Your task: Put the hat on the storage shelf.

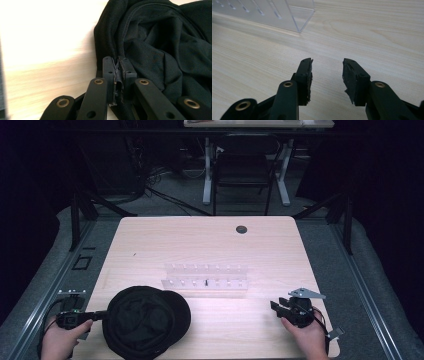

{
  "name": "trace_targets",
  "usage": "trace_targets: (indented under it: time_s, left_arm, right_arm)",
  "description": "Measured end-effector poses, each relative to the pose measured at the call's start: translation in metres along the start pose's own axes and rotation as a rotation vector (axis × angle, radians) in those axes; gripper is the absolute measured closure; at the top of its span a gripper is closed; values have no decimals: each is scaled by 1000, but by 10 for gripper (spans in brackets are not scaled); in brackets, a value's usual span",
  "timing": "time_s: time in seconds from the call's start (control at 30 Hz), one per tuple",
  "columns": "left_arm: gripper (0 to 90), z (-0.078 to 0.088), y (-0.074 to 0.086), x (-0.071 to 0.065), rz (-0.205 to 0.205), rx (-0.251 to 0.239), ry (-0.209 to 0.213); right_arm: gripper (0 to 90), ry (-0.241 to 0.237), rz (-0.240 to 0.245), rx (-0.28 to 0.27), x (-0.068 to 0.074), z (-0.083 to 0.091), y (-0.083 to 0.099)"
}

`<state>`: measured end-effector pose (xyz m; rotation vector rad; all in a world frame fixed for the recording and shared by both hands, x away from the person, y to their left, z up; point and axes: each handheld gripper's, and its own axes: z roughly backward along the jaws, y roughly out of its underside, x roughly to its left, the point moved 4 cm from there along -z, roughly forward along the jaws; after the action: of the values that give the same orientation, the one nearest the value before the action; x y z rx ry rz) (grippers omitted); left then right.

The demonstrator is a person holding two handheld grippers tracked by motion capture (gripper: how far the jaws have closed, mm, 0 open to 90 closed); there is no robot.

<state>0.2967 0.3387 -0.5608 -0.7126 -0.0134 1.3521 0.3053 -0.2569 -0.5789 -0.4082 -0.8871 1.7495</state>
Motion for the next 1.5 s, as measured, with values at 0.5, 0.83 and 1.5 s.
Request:
trace_targets:
  time_s: [0.5,0.83,1.5]
  left_arm:
    - [851,-15,-4,-22,-14,18,52]
    - [781,-16,-5,-16,-27,55,32]
    - [663,-26,-9,-8,10,216,23]
  right_arm:
    - [593,-17,48,6,13,-1,-4]
    - [593,-14,49,11,13,-3,-2]
    - [590,-20,39,16,11,-4,0]
